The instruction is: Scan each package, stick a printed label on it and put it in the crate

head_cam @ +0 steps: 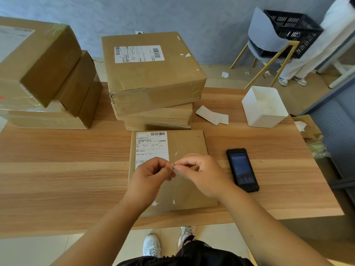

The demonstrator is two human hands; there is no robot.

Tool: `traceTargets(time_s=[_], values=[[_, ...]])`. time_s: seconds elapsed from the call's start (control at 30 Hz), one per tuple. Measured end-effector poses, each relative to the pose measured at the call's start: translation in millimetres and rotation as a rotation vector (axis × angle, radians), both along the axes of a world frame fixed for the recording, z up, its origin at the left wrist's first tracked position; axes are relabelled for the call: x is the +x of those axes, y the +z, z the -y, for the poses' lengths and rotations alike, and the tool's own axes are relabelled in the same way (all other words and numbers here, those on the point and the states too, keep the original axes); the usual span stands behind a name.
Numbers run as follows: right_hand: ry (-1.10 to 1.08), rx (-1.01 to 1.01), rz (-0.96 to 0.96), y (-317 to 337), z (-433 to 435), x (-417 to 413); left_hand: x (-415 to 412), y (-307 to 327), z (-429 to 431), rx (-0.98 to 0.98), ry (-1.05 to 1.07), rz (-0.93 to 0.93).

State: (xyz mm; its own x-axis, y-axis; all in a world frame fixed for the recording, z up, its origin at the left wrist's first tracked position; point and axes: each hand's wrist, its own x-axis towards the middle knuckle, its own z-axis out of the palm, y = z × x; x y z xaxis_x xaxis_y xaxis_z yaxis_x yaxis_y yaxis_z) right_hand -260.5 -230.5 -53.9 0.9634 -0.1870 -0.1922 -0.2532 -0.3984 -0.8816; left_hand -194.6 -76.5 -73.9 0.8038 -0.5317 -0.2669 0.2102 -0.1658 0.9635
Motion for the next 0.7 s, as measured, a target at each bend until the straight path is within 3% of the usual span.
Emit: traceTargets(time_s=[0.33,0.57,0.7], values=[[-0.127,0.165,-0.065,-7.7,-3.0,-9.8,-4.9,4.8,-4.7,0.15,-0.101,0.104],[-0.597,0.373,-0.127,-20.9,3.7,-15.0,-0.4,-6.9,-4.7,0.118,0.096,-0.102],[-0.869,0.527,-0.166,-30.3,22.8,-17.9,6.8,-15.9,-3.8,0.199,0.21,-0.086]])
